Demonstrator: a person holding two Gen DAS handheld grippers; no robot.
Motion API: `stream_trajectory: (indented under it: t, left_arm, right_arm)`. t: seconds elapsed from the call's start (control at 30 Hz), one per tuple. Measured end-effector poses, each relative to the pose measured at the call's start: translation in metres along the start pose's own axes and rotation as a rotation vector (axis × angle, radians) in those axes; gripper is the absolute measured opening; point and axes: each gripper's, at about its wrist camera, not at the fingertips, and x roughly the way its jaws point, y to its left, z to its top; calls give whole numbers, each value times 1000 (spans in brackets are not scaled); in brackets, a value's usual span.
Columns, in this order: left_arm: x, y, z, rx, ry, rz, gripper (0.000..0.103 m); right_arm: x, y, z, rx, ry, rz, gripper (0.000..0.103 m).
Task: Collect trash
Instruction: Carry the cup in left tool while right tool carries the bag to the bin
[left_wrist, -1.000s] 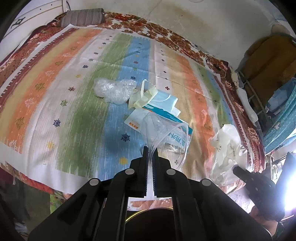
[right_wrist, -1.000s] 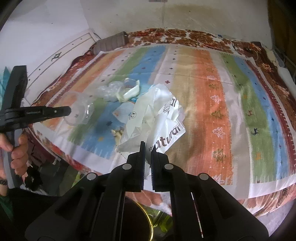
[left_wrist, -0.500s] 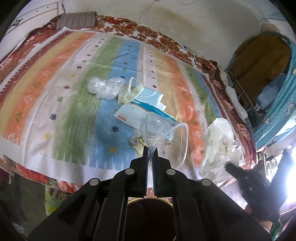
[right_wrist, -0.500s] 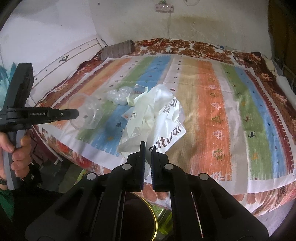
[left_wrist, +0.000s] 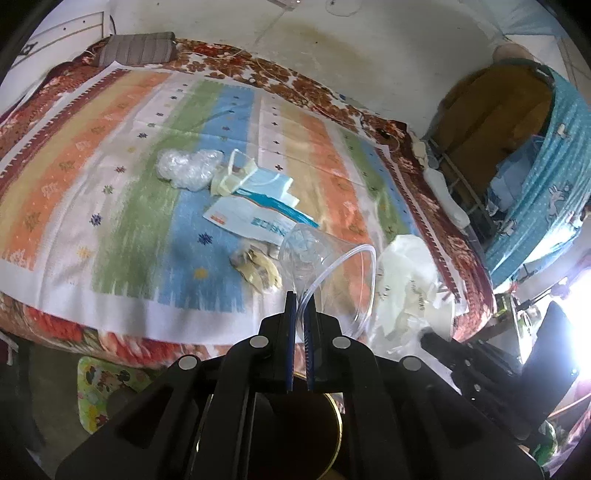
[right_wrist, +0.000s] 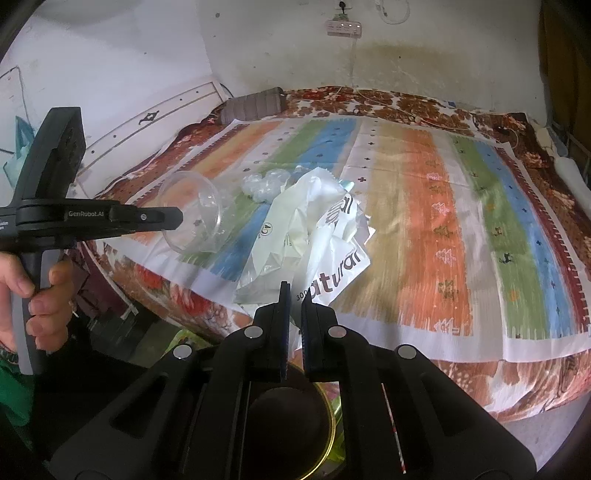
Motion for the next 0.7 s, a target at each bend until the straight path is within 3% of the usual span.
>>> stream_trajectory:
  t: [0.3, 0.7]
  left_arm:
    - [-18, -1, -33, -10, -18, -25, 3]
    - [-23, -2, -72, -11, 1, 20, 3]
  right_arm:
    - [-14, 12, -25, -9, 5, 11, 4]
    - [-20, 30, -71, -11, 80, -4, 4]
